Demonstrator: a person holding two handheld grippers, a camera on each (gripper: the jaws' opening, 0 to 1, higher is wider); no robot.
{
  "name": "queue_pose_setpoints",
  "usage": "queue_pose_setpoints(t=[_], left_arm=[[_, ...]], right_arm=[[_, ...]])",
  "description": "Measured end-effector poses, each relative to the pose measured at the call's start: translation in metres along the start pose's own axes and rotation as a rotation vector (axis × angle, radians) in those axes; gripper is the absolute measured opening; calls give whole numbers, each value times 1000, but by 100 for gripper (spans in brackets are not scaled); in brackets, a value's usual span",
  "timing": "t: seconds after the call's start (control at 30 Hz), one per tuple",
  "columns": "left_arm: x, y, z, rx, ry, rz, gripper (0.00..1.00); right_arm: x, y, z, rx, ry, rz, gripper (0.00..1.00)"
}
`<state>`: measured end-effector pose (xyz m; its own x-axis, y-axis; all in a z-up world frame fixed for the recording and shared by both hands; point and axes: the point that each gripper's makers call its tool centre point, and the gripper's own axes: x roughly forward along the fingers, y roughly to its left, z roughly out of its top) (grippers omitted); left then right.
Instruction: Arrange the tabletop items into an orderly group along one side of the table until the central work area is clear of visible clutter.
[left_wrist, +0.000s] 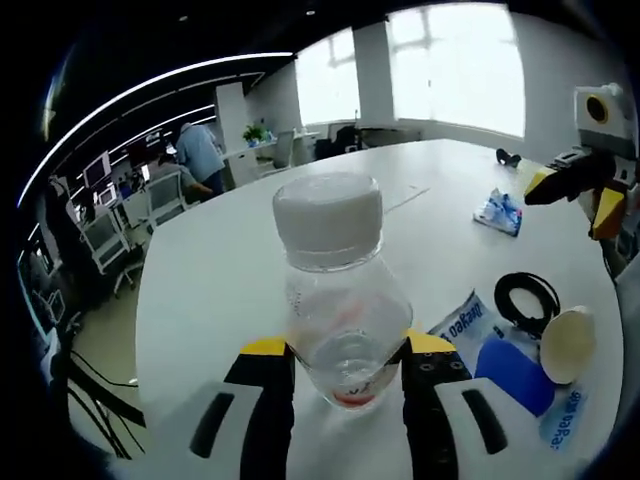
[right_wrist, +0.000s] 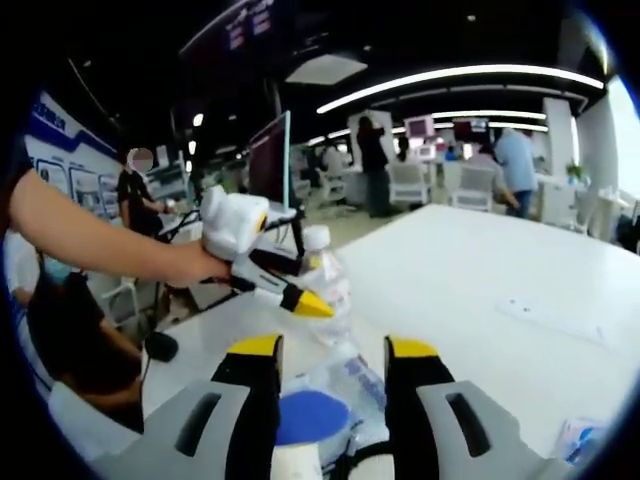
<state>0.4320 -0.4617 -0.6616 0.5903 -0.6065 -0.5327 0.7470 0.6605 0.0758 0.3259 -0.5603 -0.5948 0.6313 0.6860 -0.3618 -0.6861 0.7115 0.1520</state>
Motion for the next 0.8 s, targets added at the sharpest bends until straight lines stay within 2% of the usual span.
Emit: queue_pose_setpoints(t=[0.47, 0.8], left_arm=[[-1, -4, 4, -11, -5, 10, 41], [-3, -6, 3, -7, 3, -8, 41]], right_arm=[[-5, -3, -11, -49, 25, -20, 61], [-16, -11, -22, -30, 35, -42, 62]])
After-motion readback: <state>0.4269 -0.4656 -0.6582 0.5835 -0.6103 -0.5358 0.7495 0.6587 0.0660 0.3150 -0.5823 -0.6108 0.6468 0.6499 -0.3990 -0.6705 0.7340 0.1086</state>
